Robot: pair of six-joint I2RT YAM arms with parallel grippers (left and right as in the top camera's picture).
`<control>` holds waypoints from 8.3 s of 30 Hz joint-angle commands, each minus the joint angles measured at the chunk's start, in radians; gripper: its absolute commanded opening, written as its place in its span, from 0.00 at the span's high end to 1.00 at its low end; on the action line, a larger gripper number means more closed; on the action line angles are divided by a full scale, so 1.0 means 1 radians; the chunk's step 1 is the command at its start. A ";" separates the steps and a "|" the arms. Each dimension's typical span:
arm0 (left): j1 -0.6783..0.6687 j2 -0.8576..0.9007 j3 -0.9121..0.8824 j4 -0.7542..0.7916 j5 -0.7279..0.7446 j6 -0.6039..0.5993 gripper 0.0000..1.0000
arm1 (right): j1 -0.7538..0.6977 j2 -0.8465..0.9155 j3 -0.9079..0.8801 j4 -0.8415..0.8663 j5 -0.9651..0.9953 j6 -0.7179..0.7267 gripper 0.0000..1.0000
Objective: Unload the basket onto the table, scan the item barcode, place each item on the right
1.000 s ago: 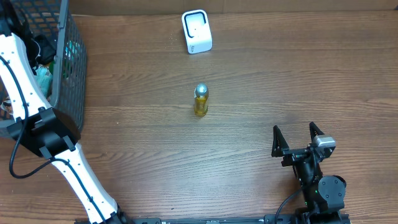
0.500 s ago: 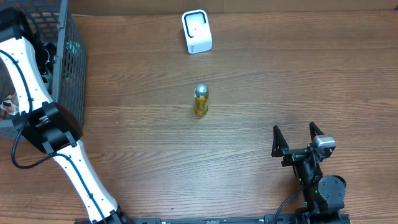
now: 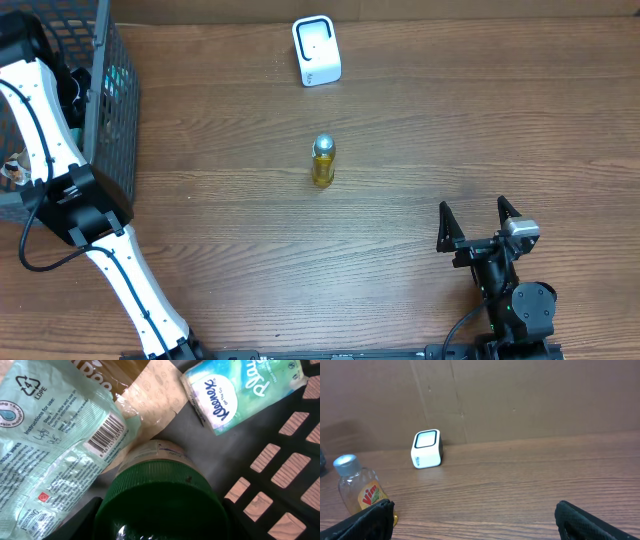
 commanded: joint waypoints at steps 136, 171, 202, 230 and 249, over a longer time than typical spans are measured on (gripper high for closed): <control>-0.811 -0.597 -0.918 0.281 -0.176 -0.072 0.22 | 0.007 -0.008 -0.011 0.005 0.004 -0.004 0.00; -0.026 -0.376 -0.204 0.370 -0.021 0.218 0.21 | 0.007 -0.008 -0.011 0.005 0.004 -0.004 0.00; 0.000 0.105 -0.204 0.530 0.235 0.551 0.19 | 0.007 -0.008 -0.011 0.005 0.004 -0.004 0.00; 0.015 -0.077 -0.183 0.504 0.345 0.445 0.26 | 0.007 -0.008 -0.011 0.005 0.004 -0.004 0.00; -0.003 0.062 -0.208 0.433 0.213 0.447 0.08 | 0.007 -0.008 -0.011 0.005 0.004 -0.004 0.00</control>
